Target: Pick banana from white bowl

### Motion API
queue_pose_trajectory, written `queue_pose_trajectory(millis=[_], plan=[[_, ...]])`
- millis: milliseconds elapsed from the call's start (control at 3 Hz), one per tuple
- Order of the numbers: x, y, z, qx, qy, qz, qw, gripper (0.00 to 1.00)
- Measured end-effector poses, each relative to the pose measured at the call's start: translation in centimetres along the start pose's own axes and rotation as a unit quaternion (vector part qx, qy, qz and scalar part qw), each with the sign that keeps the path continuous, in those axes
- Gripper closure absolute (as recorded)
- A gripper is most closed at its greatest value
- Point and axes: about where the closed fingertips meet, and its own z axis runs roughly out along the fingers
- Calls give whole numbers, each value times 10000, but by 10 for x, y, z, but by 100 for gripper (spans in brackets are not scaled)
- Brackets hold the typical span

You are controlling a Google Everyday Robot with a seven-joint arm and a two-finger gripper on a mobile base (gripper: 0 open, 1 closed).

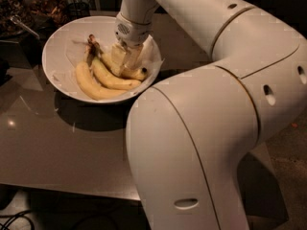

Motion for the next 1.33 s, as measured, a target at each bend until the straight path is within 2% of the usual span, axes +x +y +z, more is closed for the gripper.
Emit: queue_pose_trajectory(millis=[333,667,1333], plan=[[1,-3,10,-6,131,59,9999,50],[1,-3,9,-6,131,59,9999,52],[1,-3,9,-6,131,59,9999,94]])
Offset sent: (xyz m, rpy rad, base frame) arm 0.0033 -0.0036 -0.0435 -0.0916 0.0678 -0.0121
